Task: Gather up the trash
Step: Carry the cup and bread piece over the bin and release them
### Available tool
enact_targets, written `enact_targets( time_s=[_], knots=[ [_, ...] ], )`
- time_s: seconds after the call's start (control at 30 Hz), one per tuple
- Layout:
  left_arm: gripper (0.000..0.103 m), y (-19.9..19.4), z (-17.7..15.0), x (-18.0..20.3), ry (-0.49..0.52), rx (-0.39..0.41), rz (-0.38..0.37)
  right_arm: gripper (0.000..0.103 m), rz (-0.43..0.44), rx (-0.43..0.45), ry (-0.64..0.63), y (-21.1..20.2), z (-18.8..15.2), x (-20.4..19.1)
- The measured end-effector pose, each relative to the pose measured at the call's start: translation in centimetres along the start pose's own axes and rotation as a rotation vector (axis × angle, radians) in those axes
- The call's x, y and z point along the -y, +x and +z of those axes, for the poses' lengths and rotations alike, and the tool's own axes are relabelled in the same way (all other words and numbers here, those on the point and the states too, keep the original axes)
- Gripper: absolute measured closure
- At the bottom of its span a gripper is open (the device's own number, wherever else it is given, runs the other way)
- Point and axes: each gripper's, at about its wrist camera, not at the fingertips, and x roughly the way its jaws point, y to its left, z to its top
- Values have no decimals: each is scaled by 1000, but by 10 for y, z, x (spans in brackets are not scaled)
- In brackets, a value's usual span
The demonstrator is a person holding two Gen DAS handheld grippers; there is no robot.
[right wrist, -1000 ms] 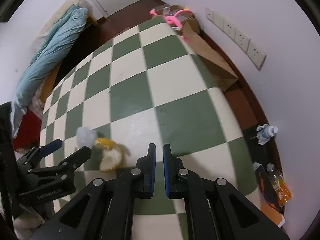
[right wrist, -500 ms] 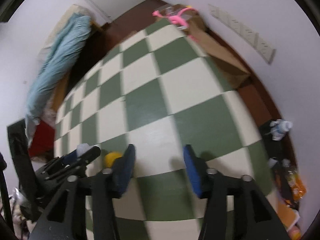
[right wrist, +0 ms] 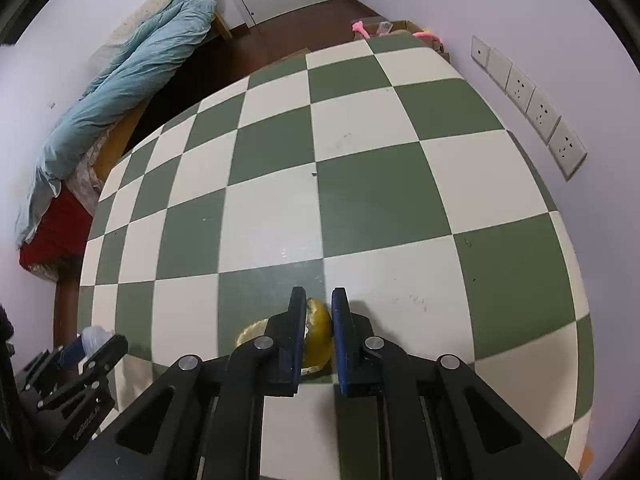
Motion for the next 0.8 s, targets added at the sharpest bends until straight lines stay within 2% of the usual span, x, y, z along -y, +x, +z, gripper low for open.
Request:
enact_targets(
  time_s=[0.13,0.3,0.53,0.67,0.8],
  knots=[
    [63,-29,-11,-20,-21,41,-9,90,26,22,-5,-22,-4,-12],
    [63,-69,-14,-57,-53,116,-12,90,88,47,-56,-58,-9,-49],
    [63,-133,-11,-150,-142,219,2,90,244,47,-158,-99,-18,-139],
    [63,-147,-18,-215,-212,218,12,90,340,17,-234,-107,-28,-205],
    [63,-125,-41,-288,-304,145,56,90,404,-44,-312,-89,-48,-274]
  ],
)
